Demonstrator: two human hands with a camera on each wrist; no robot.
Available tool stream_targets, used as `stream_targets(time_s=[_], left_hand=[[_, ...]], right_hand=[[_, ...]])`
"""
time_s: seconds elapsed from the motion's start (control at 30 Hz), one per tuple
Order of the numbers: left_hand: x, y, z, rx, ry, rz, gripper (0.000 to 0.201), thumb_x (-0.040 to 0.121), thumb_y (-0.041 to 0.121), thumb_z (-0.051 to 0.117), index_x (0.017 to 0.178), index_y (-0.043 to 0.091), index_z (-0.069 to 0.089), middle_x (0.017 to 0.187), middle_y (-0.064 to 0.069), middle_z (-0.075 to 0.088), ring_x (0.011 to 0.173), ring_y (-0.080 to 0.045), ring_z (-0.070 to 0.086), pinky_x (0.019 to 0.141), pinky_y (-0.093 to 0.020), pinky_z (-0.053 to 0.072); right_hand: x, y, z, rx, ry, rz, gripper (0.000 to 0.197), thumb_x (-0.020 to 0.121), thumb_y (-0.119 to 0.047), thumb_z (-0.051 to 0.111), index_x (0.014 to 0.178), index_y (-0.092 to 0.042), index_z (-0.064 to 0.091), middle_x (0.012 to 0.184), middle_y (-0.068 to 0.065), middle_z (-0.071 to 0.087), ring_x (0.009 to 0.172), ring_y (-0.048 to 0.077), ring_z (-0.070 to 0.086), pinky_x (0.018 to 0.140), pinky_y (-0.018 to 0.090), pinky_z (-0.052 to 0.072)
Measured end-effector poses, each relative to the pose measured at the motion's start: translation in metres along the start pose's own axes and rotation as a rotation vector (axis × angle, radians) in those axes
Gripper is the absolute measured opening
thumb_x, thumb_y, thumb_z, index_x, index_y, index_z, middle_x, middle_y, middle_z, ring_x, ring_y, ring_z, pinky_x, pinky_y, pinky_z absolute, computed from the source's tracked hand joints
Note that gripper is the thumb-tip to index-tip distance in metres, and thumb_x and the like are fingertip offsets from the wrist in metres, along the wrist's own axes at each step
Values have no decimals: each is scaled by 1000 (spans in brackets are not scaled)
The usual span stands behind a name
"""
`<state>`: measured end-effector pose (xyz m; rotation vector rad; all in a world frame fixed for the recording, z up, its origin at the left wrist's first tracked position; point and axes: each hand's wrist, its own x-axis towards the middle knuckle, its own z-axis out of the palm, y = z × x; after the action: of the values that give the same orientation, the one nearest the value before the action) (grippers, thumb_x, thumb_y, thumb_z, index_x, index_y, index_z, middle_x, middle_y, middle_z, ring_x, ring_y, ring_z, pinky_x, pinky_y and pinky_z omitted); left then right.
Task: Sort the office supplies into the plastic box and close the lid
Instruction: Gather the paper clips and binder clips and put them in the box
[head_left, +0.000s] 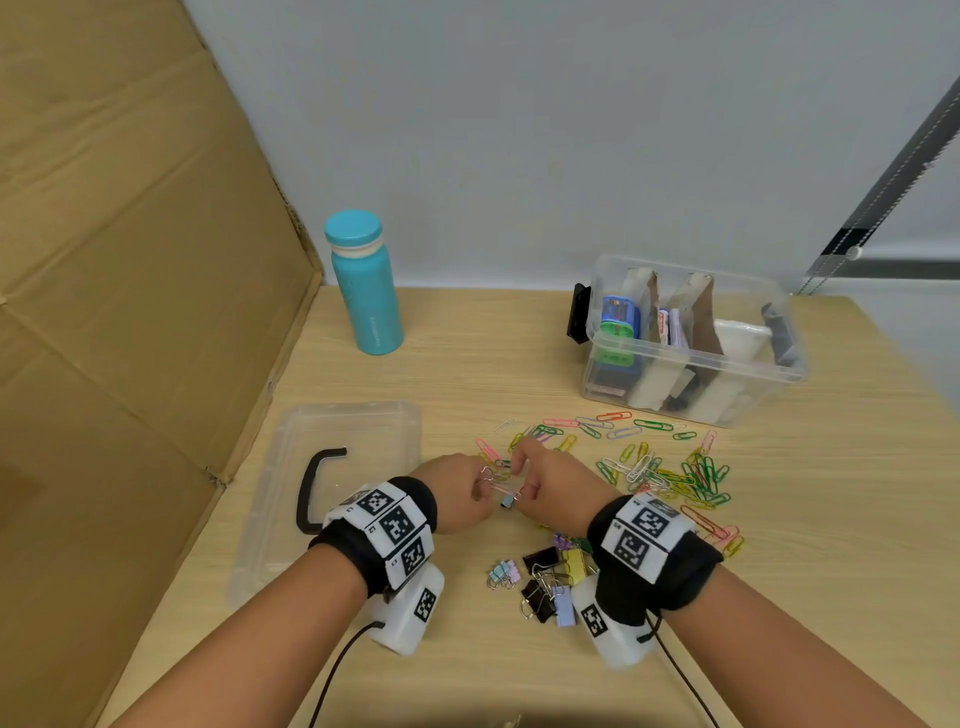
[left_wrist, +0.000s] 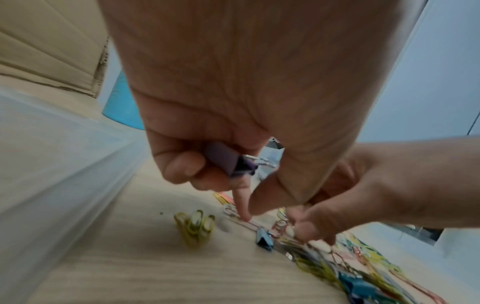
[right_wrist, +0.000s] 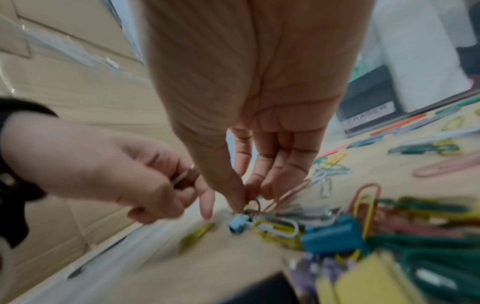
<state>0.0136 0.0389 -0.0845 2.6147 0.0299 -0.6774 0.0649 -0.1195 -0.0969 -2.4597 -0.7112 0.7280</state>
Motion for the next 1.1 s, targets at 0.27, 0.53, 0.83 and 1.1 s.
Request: stream_targets(time_s=[0.27,0.53,0.83,1.1], left_hand=[[11,16,-6,151,6,16,40,91,20,52,131,17,48,117,-10,60,106,-26,57,80,-28,42],[17,26,1,239,-17,72,30,87,14,57,117,15,56,112,-6,63,102,-24,59,77,-30,42],[14,9,1,52,78,25,31,88,21,56,117,10,52,104,-10,63,94,-26,59,75,-29,42],[-2,-16,-9,-191,220,8,25,91,23,56,113,12,53,92,-1,59,80,-15,53,78,-29,46]], right_hand=[[-11,19,-18,-255,233,54,26,86,0,45,101,-20,52,106,2,53,101,23,51,78,34,47],[-22,16,-12,-231,142,-10,15,86,-15,52,98,-22,57,104,0,58,96,20,57,82,38,50],[-45,-13,12,-316,-195,-223,48,74,-49,71,112,-23,57,113,-4,55,100,18,54,79,37,50],[-35,-14,27,-517,-146,-313,28,87,-9,51,114,-12,59,107,10,56,101,29,52,59,28,32]])
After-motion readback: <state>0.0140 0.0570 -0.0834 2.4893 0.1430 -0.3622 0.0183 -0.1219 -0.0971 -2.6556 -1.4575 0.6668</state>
